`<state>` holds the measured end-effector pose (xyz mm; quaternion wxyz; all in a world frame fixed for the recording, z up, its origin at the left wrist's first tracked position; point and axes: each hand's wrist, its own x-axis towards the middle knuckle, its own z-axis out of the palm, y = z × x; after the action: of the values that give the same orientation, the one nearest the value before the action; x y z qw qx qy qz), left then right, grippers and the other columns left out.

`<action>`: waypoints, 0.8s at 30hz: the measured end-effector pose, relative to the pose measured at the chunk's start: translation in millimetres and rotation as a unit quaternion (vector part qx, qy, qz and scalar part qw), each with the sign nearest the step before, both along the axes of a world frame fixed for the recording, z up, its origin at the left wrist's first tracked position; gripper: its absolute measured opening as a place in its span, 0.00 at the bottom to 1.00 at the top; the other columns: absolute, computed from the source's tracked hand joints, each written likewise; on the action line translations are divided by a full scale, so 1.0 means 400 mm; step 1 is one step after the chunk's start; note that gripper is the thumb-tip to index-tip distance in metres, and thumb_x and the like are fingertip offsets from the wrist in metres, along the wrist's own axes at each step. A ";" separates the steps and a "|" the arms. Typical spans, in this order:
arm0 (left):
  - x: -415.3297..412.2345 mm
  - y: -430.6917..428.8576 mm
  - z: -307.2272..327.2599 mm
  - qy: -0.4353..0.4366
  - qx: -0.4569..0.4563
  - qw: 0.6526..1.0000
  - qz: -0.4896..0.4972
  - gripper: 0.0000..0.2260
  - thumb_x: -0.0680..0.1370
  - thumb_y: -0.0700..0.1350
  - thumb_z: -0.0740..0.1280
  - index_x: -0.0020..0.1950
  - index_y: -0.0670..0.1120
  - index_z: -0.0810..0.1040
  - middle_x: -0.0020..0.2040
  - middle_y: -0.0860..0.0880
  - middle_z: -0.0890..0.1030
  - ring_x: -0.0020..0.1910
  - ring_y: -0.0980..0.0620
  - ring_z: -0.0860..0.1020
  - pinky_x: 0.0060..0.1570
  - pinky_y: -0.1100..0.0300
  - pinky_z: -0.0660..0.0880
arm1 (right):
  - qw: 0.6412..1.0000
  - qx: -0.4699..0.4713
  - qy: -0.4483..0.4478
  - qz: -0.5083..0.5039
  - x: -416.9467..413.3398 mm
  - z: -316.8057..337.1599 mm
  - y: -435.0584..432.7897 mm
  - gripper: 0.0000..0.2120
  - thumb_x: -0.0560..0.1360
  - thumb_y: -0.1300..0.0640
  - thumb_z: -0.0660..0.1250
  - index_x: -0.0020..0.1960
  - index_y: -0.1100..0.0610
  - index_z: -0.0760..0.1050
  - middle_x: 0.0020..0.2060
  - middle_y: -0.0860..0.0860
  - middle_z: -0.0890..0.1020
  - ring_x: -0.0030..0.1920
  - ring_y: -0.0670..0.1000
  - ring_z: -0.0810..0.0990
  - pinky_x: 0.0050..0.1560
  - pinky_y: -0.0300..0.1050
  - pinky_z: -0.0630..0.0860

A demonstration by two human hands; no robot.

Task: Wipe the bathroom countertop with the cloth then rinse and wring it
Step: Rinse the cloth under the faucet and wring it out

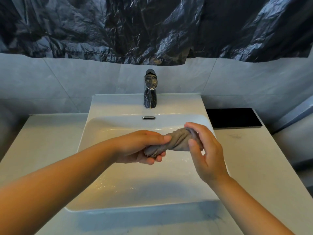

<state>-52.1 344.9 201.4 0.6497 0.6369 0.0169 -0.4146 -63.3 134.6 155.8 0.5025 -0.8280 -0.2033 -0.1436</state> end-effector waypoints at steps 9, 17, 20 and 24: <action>-0.001 -0.016 0.030 -0.004 0.069 0.979 -0.189 0.20 0.76 0.51 0.68 0.58 0.37 0.72 0.38 0.48 0.74 0.33 0.54 0.71 0.32 0.65 0.72 | 0.998 0.000 -0.056 -0.022 0.032 -0.019 0.029 0.21 0.77 0.53 0.52 0.38 0.59 0.80 0.32 0.51 0.81 0.35 0.48 0.79 0.32 0.41 0.76; -0.015 -0.050 -0.020 -0.352 0.399 0.813 -0.237 0.14 0.78 0.59 0.61 0.46 0.48 0.69 0.39 0.49 0.73 0.35 0.54 0.71 0.34 0.58 0.66 | 0.971 -0.107 0.210 -0.029 0.050 -0.042 0.052 0.24 0.80 0.51 0.52 0.28 0.56 0.70 0.25 0.52 0.69 0.29 0.47 0.70 0.31 0.41 0.66; -0.019 -0.048 -0.061 -0.414 0.444 0.750 -0.264 0.13 0.79 0.58 0.59 0.48 0.48 0.66 0.43 0.48 0.74 0.33 0.56 0.67 0.35 0.59 0.62 | 0.945 -0.144 0.291 -0.023 0.057 -0.061 0.061 0.21 0.79 0.54 0.53 0.29 0.57 0.67 0.27 0.53 0.67 0.30 0.48 0.67 0.32 0.44 0.64; -0.014 -0.046 -0.093 -0.463 0.471 0.691 -0.293 0.16 0.80 0.57 0.57 0.55 0.45 0.69 0.48 0.45 0.78 0.36 0.51 0.66 0.37 0.61 0.60 | 0.907 -0.127 0.402 -0.028 0.067 -0.085 0.073 0.17 0.77 0.55 0.54 0.30 0.57 0.64 0.29 0.54 0.66 0.31 0.49 0.64 0.34 0.45 0.63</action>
<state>-57.6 326.5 164.1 0.0360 0.9433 -0.2805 -0.1736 -36.3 163.8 121.8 0.4284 -0.8775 0.0226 0.2142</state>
